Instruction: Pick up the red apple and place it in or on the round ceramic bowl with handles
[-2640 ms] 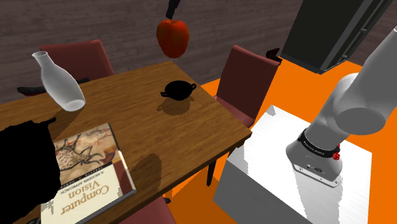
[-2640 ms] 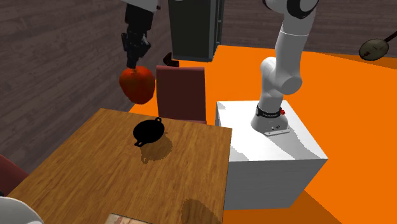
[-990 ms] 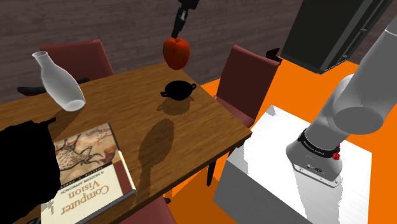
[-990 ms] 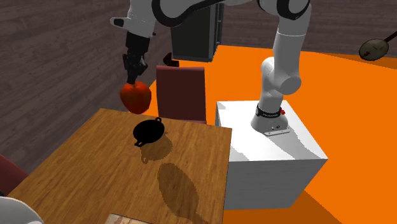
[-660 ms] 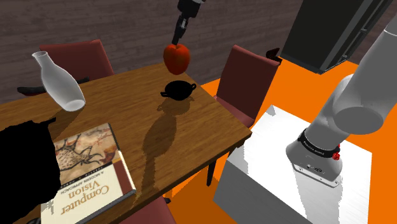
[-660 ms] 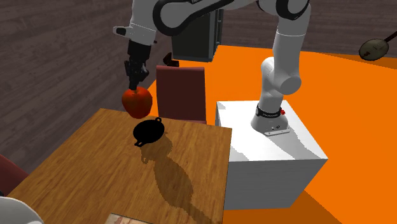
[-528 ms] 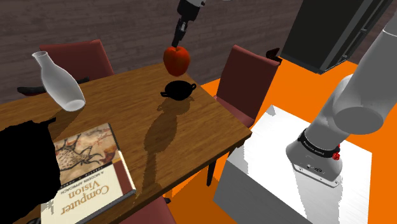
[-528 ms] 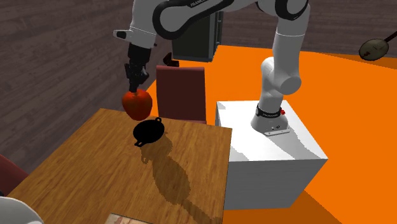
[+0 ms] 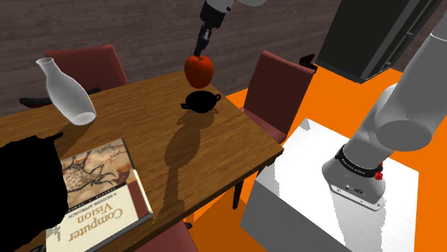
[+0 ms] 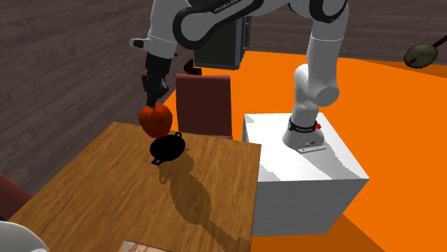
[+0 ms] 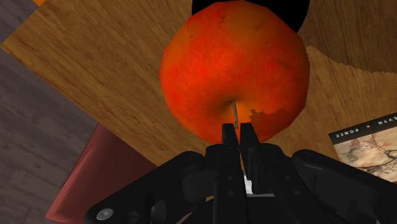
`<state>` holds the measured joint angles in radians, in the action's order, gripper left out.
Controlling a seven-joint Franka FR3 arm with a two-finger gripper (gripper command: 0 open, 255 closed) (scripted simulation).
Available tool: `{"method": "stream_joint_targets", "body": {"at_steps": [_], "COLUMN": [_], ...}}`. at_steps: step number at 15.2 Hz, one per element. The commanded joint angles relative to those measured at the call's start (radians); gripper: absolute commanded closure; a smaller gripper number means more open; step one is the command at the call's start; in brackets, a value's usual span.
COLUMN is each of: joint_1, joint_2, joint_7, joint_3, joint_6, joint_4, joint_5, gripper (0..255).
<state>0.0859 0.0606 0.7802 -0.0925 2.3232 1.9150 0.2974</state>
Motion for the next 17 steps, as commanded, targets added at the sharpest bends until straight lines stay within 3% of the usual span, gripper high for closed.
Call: {"method": "stream_joint_targets", "body": {"at_steps": [1,2,7,11,17], "joint_1": [0.000,0.000,0.000,-0.014,-0.014], "joint_2": [0.000,0.000,0.000,-0.074,-0.074], "joint_7": [0.000,0.000,0.000,-0.003,-0.003], "joint_3": [0.000,0.000,0.000,0.013,0.013], "joint_6": [0.000,0.000,0.000,-0.103,-0.103], "joint_4": [0.000,0.000,0.000,-0.026,-0.026], "joint_5": [0.000,0.000,0.000,-0.005,-0.005], "gripper": [255,0,0,0,0]}}
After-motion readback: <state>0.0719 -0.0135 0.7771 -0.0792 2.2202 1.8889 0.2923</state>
